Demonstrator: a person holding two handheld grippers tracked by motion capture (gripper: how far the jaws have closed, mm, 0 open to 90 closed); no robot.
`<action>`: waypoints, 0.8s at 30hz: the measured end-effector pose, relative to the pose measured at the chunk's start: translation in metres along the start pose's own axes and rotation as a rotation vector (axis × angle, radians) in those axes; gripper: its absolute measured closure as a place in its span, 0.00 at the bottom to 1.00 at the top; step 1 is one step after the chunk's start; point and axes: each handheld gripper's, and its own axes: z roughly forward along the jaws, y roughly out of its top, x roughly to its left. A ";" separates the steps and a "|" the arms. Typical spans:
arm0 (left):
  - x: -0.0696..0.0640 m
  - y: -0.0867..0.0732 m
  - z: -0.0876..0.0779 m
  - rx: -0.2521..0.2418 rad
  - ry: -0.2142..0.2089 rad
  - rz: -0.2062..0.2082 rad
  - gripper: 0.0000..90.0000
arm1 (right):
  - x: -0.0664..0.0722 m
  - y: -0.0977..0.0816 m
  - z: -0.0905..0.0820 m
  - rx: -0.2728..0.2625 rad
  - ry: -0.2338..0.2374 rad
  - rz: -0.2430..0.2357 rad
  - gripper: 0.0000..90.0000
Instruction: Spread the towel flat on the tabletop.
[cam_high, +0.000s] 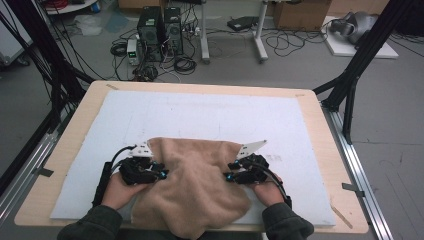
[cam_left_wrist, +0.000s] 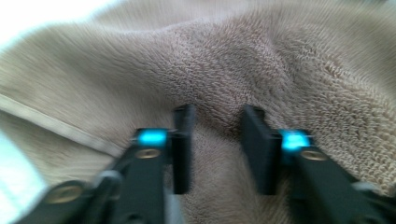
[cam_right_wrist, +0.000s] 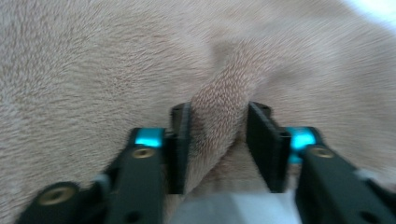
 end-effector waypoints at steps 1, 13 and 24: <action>0.000 0.000 0.000 0.000 0.000 0.000 0.88 | 0.001 -0.002 0.003 -0.013 0.004 0.004 0.77; -0.022 -0.033 -0.040 -0.039 -0.014 -0.010 0.97 | 0.040 -0.008 -0.023 -0.019 0.087 -0.074 0.90; 0.012 0.000 -0.040 -0.128 0.034 -0.068 0.64 | 0.006 0.012 -0.047 -0.095 -0.022 -0.033 0.60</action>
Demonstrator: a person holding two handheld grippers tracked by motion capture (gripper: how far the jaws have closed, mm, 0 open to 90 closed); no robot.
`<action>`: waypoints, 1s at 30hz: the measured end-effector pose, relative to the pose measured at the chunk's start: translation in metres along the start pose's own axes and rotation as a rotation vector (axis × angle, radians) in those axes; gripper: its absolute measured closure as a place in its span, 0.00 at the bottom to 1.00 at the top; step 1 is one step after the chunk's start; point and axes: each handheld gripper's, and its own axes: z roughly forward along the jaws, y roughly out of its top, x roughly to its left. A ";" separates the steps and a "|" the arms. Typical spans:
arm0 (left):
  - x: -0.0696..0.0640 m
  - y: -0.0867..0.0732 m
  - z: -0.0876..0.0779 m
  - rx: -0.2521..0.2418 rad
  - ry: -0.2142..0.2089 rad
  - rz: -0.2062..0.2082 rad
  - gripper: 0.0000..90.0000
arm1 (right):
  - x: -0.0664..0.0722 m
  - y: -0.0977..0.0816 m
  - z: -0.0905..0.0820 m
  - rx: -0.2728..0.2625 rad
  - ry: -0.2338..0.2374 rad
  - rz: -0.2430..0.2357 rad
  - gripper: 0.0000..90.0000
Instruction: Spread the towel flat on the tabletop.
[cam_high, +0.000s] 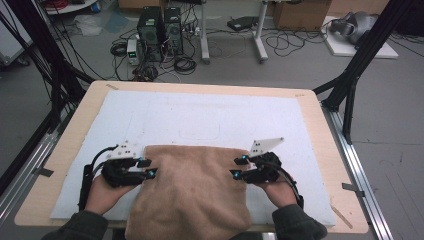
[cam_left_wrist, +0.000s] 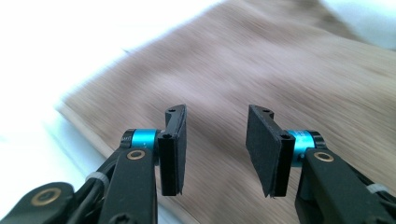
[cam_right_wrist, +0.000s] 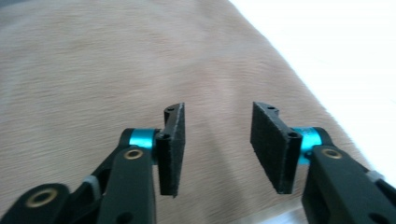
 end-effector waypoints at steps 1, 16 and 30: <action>0.005 0.001 0.007 0.008 0.014 0.002 0.64 | -0.008 -0.001 0.006 0.017 -0.016 0.015 0.58; 0.028 0.013 0.045 0.119 0.108 0.023 0.97 | -0.049 0.016 0.037 0.127 -0.030 0.037 0.96; 0.008 0.030 -0.028 -0.094 0.092 0.050 0.97 | -0.008 0.041 -0.033 -0.041 -0.071 -0.082 0.96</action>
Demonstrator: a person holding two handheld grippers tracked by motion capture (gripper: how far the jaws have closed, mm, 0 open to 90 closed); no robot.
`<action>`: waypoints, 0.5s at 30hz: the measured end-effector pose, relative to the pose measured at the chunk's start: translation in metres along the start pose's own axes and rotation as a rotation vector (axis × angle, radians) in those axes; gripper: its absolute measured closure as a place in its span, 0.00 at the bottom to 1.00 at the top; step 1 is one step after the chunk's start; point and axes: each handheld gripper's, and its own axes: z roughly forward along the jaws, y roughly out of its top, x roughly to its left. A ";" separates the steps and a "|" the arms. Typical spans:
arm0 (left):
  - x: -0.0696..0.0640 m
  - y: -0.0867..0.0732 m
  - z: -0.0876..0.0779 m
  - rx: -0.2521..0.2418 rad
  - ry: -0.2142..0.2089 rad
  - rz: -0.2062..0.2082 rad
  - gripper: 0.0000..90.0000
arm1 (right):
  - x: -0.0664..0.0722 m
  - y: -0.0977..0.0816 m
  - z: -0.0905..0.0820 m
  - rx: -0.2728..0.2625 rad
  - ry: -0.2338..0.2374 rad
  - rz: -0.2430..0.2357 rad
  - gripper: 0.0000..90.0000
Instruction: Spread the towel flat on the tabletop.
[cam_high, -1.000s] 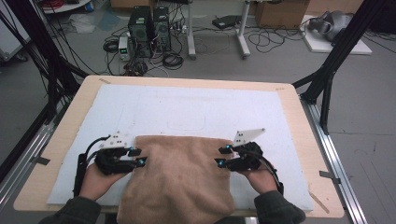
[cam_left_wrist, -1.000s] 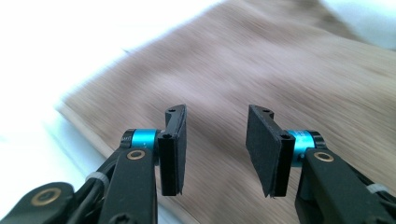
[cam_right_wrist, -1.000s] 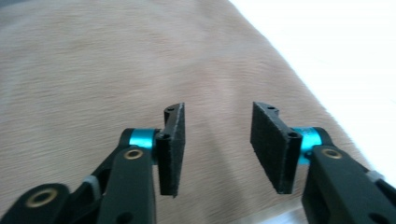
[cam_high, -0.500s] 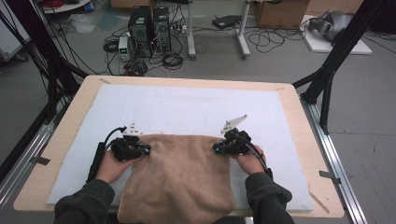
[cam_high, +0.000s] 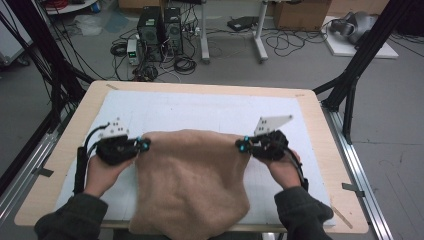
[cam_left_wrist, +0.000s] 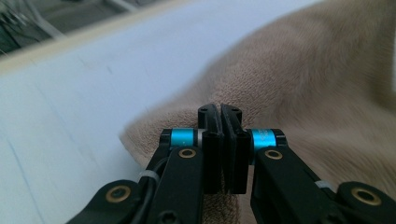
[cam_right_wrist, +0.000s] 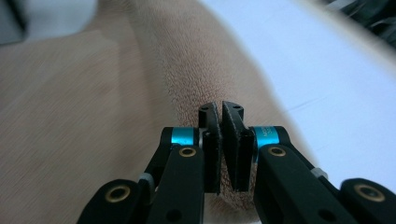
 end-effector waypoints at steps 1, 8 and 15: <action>-0.010 -0.025 0.001 0.039 -0.037 -0.005 0.97 | 0.007 -0.012 0.005 0.022 0.020 0.005 0.96; -0.025 -0.076 0.012 0.125 -0.133 -0.064 0.96 | 0.042 -0.072 0.047 0.121 0.147 0.063 0.93; -0.004 -0.034 -0.002 0.005 -0.135 -0.069 0.69 | 0.028 -0.048 0.023 0.033 0.121 0.059 0.70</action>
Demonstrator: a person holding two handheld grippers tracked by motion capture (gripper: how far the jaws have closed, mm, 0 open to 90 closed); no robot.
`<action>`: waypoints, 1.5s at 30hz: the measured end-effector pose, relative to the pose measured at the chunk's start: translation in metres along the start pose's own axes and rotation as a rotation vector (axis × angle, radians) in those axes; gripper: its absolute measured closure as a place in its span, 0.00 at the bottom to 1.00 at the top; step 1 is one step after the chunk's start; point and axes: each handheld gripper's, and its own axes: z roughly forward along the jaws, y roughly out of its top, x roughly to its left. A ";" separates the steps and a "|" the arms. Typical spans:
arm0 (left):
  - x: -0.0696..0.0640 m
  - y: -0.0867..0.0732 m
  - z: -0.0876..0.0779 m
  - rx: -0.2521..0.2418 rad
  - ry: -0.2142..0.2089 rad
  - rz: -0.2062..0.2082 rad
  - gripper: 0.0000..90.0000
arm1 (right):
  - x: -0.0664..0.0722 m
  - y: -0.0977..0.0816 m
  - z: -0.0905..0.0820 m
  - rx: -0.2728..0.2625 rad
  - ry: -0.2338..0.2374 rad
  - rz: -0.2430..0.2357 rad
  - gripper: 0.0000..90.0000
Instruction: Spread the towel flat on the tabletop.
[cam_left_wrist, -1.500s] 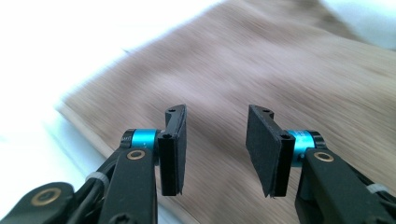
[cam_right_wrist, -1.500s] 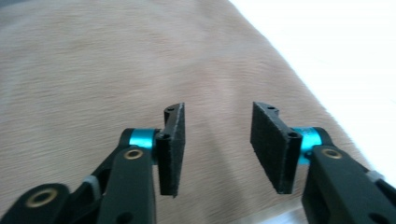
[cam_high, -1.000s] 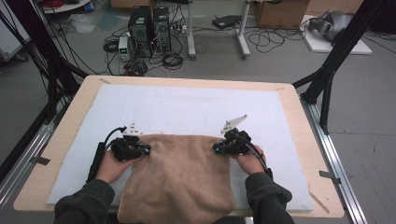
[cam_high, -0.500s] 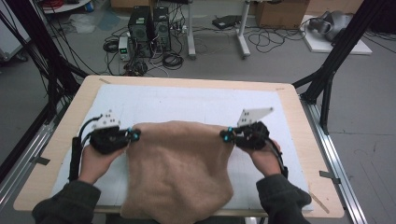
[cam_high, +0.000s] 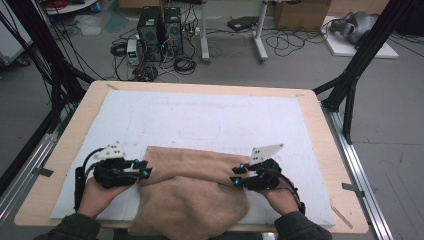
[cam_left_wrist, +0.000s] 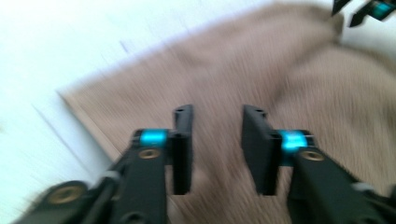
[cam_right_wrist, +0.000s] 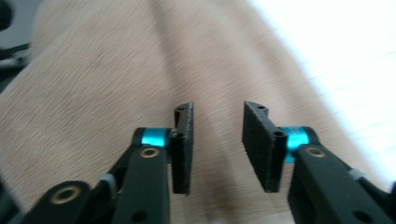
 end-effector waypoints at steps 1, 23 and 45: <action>0.004 0.005 0.002 -0.011 0.013 0.005 0.68 | -0.005 0.003 -0.003 -0.009 -0.024 -0.002 0.69; 0.029 -0.002 0.068 0.242 0.185 0.070 0.95 | -0.052 -0.004 0.034 0.164 -0.030 0.085 0.97; 0.059 0.081 0.047 -0.093 0.288 0.002 0.96 | -0.104 0.087 -0.022 0.029 -0.192 0.022 0.98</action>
